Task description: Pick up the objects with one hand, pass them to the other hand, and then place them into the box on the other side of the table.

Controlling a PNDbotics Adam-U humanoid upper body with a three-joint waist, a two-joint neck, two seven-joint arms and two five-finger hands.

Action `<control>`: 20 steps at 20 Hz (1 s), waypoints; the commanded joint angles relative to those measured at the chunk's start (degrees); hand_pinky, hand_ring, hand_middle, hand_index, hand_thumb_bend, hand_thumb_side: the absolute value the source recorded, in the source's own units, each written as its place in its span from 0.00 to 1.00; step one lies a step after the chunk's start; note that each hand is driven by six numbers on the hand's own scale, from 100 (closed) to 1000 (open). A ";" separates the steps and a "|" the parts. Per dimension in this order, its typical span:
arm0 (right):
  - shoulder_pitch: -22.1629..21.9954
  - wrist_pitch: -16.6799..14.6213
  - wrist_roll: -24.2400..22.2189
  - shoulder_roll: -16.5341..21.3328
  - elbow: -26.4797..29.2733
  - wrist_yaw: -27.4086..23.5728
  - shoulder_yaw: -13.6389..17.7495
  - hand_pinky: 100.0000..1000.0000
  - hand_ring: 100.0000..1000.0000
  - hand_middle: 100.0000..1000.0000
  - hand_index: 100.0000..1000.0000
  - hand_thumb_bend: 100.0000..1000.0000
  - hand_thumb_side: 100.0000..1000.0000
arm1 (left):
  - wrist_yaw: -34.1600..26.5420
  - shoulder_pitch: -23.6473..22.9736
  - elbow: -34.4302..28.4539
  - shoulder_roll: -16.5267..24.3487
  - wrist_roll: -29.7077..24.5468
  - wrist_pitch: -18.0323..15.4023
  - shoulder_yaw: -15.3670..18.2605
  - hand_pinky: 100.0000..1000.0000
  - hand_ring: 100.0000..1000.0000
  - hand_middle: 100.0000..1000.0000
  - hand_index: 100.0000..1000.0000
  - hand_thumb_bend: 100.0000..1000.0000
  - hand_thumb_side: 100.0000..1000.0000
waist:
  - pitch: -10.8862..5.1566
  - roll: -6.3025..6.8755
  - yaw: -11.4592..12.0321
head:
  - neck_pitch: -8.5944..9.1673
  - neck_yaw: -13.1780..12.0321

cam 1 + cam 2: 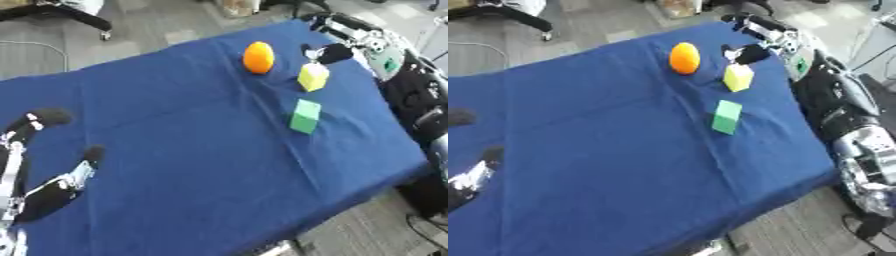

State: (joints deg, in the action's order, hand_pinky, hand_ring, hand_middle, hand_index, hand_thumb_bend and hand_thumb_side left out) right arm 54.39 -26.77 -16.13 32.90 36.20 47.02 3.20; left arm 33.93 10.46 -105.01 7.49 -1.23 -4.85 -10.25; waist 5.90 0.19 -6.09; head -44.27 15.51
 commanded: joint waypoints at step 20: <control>3.93 9.80 3.24 -1.24 -9.69 16.87 3.96 0.89 0.92 0.94 1.00 0.00 0.44 | -0.26 0.36 -0.68 0.16 -0.36 -0.01 -0.21 0.93 0.84 0.71 0.73 0.37 0.54 | -1.35 -0.15 0.87 | 0.15 -0.37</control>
State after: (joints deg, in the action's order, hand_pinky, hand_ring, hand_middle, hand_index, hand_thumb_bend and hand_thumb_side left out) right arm 57.12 -17.49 -13.79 29.96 26.31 63.02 6.68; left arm 33.90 10.46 -105.00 7.47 -1.54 -4.88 -10.45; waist 5.90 0.19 -5.25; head -44.27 15.22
